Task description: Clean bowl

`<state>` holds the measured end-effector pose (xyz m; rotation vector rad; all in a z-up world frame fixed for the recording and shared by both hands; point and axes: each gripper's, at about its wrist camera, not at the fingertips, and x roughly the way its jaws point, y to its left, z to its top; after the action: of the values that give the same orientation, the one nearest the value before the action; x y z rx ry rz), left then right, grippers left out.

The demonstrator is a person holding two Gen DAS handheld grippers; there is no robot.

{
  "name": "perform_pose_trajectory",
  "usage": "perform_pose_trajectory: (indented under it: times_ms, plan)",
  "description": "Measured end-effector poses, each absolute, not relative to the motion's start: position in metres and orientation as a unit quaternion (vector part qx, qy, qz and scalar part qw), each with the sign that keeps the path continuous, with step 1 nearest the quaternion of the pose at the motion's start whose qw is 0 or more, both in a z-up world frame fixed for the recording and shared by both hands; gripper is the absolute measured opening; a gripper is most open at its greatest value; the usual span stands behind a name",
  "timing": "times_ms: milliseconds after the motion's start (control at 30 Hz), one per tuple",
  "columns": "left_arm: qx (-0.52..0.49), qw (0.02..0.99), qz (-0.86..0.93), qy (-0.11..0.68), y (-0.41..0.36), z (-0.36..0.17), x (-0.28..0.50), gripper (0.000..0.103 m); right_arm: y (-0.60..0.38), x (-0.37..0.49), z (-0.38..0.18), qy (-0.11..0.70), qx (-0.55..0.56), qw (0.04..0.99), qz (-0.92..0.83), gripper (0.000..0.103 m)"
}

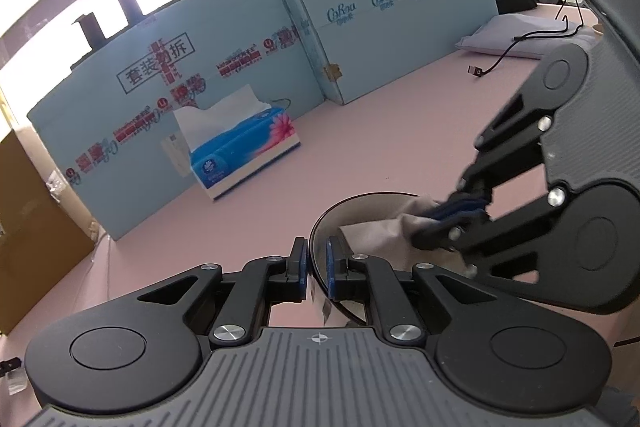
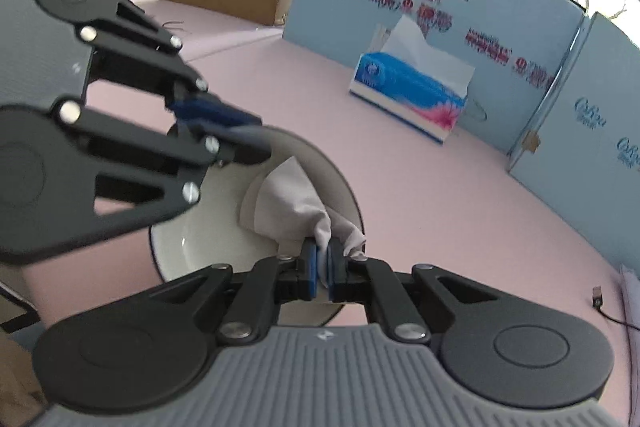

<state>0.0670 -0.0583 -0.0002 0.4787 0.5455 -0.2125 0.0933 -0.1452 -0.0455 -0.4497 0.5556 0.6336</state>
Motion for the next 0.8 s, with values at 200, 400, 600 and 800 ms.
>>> perform_pose_trajectory:
  times_ms: [200,400,600,800]
  plan:
    - [0.236,0.929,-0.113,0.262,-0.06,0.0,0.065,0.013,-0.15,0.086,-0.048,0.297,-0.202,0.876,0.321,0.005]
    - [0.24,0.928,-0.113,0.262,-0.061,-0.001,0.065,0.014,-0.153,0.083,-0.045,0.329,-0.152,0.858,0.364,0.005]
    - [0.243,0.927,-0.114,0.262,-0.061,-0.002,0.065,0.014,-0.145,0.087,-0.048,0.328,-0.163,0.858,0.359,0.005]
    - [0.243,0.927,-0.118,0.259,-0.062,-0.002,0.064,0.014,-0.146,0.094,-0.048,0.32,-0.182,0.867,0.336,0.005]
